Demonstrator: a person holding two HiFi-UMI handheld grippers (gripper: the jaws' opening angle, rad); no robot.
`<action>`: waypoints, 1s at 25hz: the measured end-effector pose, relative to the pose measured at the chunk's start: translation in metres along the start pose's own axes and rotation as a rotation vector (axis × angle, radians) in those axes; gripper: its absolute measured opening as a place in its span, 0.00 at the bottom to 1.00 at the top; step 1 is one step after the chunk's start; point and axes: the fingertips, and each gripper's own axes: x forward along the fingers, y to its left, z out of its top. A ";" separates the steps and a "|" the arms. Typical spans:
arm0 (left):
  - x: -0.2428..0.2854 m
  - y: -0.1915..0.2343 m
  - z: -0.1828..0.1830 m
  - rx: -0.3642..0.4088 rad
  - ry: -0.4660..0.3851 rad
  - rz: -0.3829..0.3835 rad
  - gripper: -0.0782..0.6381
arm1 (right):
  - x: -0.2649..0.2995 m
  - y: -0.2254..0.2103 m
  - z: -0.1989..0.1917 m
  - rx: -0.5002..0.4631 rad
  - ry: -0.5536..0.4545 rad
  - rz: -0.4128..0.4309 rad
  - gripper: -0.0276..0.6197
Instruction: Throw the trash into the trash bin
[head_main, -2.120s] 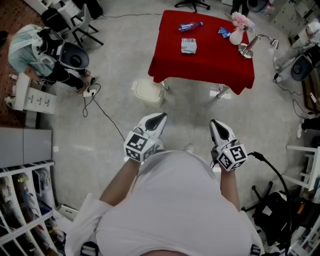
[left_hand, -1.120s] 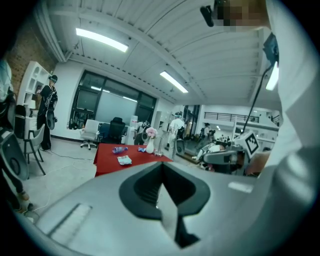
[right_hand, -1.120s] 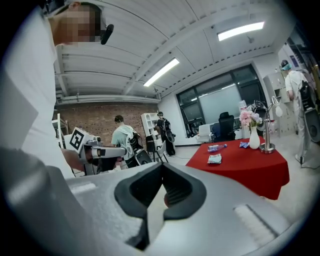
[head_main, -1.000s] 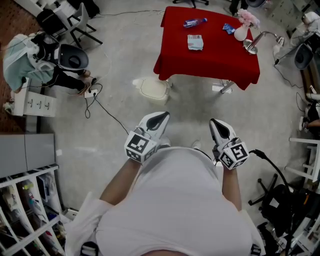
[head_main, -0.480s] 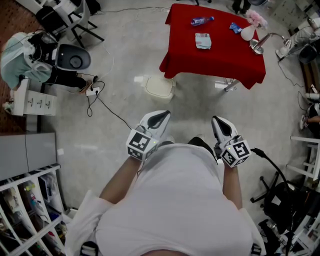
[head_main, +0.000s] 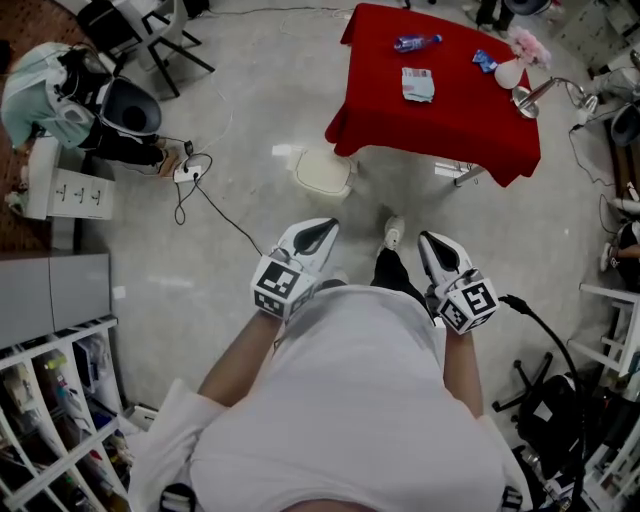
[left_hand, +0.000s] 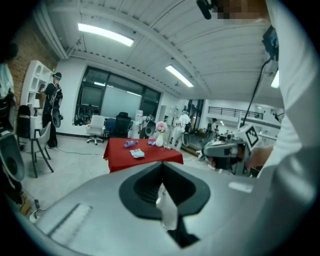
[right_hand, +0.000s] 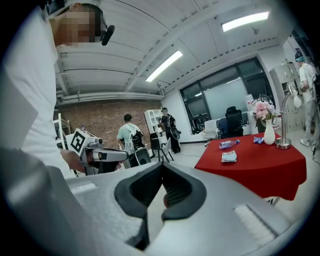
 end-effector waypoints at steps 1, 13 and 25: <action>0.004 0.003 0.001 -0.004 0.000 0.012 0.11 | 0.004 -0.005 0.002 0.000 -0.002 0.004 0.04; 0.071 0.042 0.028 -0.050 -0.010 0.132 0.11 | 0.071 -0.097 0.038 0.002 0.020 0.098 0.04; 0.165 0.075 0.043 -0.127 0.013 0.284 0.11 | 0.128 -0.205 0.055 -0.006 0.138 0.257 0.04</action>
